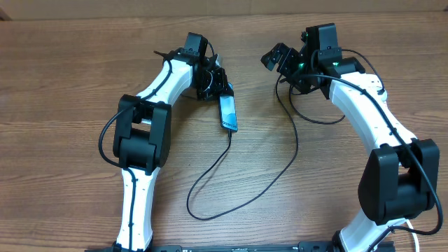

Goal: Plug charger to phone and switch on socket
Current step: 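Set the phone flat on the table and open the left gripper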

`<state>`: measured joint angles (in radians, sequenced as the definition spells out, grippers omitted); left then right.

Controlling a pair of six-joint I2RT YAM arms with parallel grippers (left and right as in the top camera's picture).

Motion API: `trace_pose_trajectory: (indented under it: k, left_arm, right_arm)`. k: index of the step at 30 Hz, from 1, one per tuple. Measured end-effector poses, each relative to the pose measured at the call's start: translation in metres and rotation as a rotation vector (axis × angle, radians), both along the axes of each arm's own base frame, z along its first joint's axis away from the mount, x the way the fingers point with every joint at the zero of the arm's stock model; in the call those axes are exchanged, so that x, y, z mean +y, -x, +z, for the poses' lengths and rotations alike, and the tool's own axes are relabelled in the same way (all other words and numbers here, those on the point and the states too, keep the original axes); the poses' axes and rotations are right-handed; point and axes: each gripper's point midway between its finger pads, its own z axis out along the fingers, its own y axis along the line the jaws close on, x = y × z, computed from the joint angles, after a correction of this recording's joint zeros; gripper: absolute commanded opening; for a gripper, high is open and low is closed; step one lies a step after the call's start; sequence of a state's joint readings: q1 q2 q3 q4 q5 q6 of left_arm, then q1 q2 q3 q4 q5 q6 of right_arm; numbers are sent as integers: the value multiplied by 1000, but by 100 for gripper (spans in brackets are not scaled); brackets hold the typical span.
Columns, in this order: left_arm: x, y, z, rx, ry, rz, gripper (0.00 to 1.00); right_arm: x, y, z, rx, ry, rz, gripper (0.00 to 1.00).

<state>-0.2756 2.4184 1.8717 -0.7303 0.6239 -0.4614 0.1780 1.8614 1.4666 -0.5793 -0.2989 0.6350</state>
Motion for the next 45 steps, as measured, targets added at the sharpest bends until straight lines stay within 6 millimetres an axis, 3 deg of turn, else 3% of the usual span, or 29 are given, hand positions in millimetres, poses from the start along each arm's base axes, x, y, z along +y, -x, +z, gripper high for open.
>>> trace_pose_trajectory:
  k: [17,31,45]
  left_arm:
    - [-1,0,2,4,6,-2,26]
    - [-3,0,5,5,18,-5,42]
    - [-4,2,13,10,5,-6,76]
  right_arm:
    - [0,0,0,1,0,0,100]
    - [0,0,0,1,0,0,100]
    - [0,0,0,0,0,0,100]
